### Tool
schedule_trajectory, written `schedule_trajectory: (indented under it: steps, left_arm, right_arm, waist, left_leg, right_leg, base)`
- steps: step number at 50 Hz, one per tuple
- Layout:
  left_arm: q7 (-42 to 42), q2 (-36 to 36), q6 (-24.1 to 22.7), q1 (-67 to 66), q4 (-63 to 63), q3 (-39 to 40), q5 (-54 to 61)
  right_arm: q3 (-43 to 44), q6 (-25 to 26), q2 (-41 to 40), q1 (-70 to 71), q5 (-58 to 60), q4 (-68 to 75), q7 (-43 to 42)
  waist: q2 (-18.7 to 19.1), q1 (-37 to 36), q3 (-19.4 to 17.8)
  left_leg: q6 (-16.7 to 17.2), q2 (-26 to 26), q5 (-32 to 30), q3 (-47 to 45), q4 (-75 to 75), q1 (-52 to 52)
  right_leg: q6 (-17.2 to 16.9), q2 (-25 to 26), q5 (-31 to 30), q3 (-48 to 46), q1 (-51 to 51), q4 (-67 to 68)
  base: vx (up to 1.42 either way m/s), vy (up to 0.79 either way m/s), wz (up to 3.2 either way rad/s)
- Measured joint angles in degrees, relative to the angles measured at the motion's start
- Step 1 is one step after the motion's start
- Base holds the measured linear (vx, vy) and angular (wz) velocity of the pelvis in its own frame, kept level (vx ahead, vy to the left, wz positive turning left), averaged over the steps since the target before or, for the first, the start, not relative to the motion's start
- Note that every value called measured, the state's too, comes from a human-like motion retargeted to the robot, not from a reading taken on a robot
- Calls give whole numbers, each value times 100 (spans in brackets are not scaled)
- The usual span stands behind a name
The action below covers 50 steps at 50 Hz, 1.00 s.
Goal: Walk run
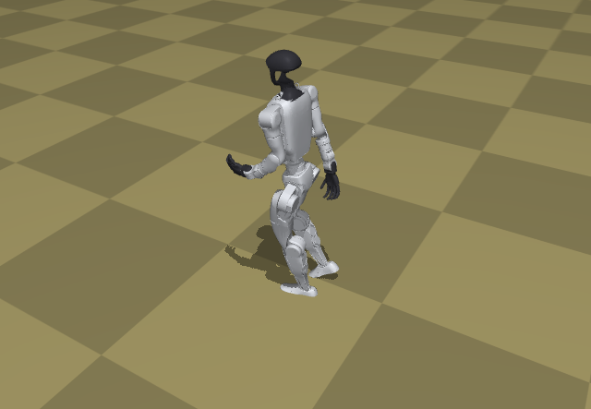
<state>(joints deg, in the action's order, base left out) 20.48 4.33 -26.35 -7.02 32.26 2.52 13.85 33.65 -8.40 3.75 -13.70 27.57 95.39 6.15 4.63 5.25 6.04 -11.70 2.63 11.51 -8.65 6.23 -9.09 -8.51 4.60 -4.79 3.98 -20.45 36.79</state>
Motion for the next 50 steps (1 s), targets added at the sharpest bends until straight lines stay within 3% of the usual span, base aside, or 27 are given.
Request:
schedule_trajectory:
  steps: [3, 5, 7, 9, 10, 13, 15, 17, 20, 22, 25, 26, 30, 33, 37, 42, 44, 46, 50]
  left_arm:
    - [175, -55, -9, 61, -50, -14, -79]
    - [247, -98, -19, 88, -56, -11, -133]
    - [238, -105, -54, 65, -59, 5, -204]
    - [203, -54, -80, -2, -31, 34, -269]
    - [189, -15, -84, -60, -11, 41, -288]
    - [225, 147, -65, -288, 81, 153, -255]
    - [292, 226, -51, -447, 175, 221, -217]
    - [286, 370, 25, -499, 378, 189, -187]
    - [56, 479, 69, -524, 462, 111, -125]
    - [154, 478, 31, -525, 432, 142, -164]
    - [337, 391, 41, -484, 400, 193, -233]
    - [336, 357, 49, -457, 398, 204, -208]
    - [268, 260, 17, -406, 339, 110, -250]
    - [238, 264, -12, -401, 229, 31, -394]
    - [176, 397, -56, -391, 119, 32, -477]
    - [79, 574, -14, -473, 229, 48, -449]
    - [55, 602, 52, -525, 328, 66, -403]
    - [66, 593, 82, -605, 393, 85, -374]
    - [162, 513, 138, -693, 497, 211, -401]
  right_arm:
    - [-38, 52, -40, -138, 54, 115, 115]
    - [-78, 74, -42, -146, 100, 189, 192]
    - [-146, 80, -17, -110, 152, 201, 249]
    - [-193, 102, 40, -55, 238, 178, 264]
    - [-202, 119, 70, -38, 290, 144, 247]
    - [-211, 289, 200, 122, 409, 37, 89]
    - [-151, 436, 262, 271, 394, -22, -26]
    - [-3, 567, 377, 462, 231, -94, -35]
    - [-46, 513, 579, 801, -158, -251, 32]
    - [-91, 477, 707, 1007, -337, -381, -40]
    - [-230, 424, 948, 1360, -438, -524, -214]
    - [-266, 425, 1058, 1512, -382, -543, -245]
    - [-262, 568, 1515, 2003, -133, -692, -222]
    - [-119, 666, 1778, 2191, -82, -967, -308]
    - [120, 618, 1915, 2305, -151, -1469, -598]
    - [261, 246, 1701, 2124, -631, -1903, -803]
    - [259, 110, 1525, 1978, -834, -1881, -768]
    - [275, 32, 1317, 1792, -927, -1772, -598]
    - [308, -112, 864, 1274, -556, -1423, -30]
  waist:
    - [-168, 147, -62]
    - [-300, 206, -161]
    - [-351, 204, -258]
    - [-347, 178, -341]
    - [-346, 191, -370]
    - [-403, 297, -254]
    - [-271, 346, -162]
    - [-106, 466, -203]
    - [-215, 509, -211]
    - [-299, 463, -213]
    - [-468, 402, -349]
    - [-498, 298, -386]
    - [-625, -249, -356]
    - [-658, -573, -354]
    - [-538, -581, -318]
    - [-555, -352, -157]
    - [-676, -470, -108]
    - [-782, -697, -59]
    - [-866, -942, 108]
  left_leg:
    - [33, 308, 157, 264, -60, 362]
    - [90, 474, 269, 425, -83, 665]
    - [180, 502, 399, 471, -94, 982]
    - [281, 467, 536, 494, -24, 1263]
    - [328, 465, 601, 541, 39, 1391]
    - [514, 564, 546, 736, 406, 1464]
    - [775, 330, -52, 713, 764, 1369]
    - [1171, 77, -1052, 860, 1574, 1089]
    - [2003, -38, -2303, 530, 3102, 351]
    - [2204, -385, -2708, 28, 3951, -75]
    - [1483, -1204, -2178, -1171, 4806, -469]
    - [1374, -1206, -2087, -1278, 4889, -684]
    - [1420, -668, -1576, -989, 4379, -1693]
    - [1015, -465, -1292, -847, 3154, -2121]
    - [381, -704, -1065, -1762, 1218, -2221]
    - [13, -102, -576, -2576, -336, -1993]
    - [-275, -72, -735, -2929, -283, -1786]
    - [-330, -50, -978, -2814, -220, -1630]
    - [-330, 16, -676, -2037, 12, -1474]
  right_leg:
    - [-68, -683, -3, 148, -182, -1434]
    - [95, -937, 158, 401, -238, -2343]
    - [33, -790, 410, 1502, -141, -3167]
    - [-324, -755, 419, 2178, 21, -3736]
    - [-517, -823, 349, 1962, 36, -3812]
    - [-481, -1049, -103, 515, 10, -3292]
    - [-127, -754, 190, 1142, 151, -3074]
    - [98, -713, 334, 1120, 336, -2927]
    - [383, -1130, 429, 36, 649, -3001]
    - [484, -1155, 545, -46, 882, -3061]
    - [594, -1245, 664, -472, 1226, -3105]
    - [636, -1219, 676, -527, 1323, -3157]
    - [690, -1198, 734, -737, 1567, -3383]
    - [712, -1114, 893, -848, 1760, -3460]
    - [740, -907, 1127, -1284, 2022, -3515]
    - [666, -842, 1164, -2111, 2408, -3526]
    - [537, -900, 1005, -2150, 2590, -3430]
    - [324, -933, 691, -2073, 2770, -3273]
    - [-118, -1033, -918, -1712, 2815, -2479]
  base:
    - [72, -24, 123]
    - [57, -24, 110]
    - [67, -27, 80]
    - [74, -29, 75]
    - [78, -32, 88]
    - [74, -32, 102]
    - [63, -27, 136]
    - [77, -29, 183]
    - [56, -24, 152]
    - [57, -33, 145]
    - [42, -30, 119]
    - [40, -22, 49]
    - [46, -15, 24]
    - [53, -8, 68]
    - [46, -4, 117]
    - [67, 1, 140]
    - [81, 4, 38]
    - [85, -2, -27]
    - [98, 12, 10]
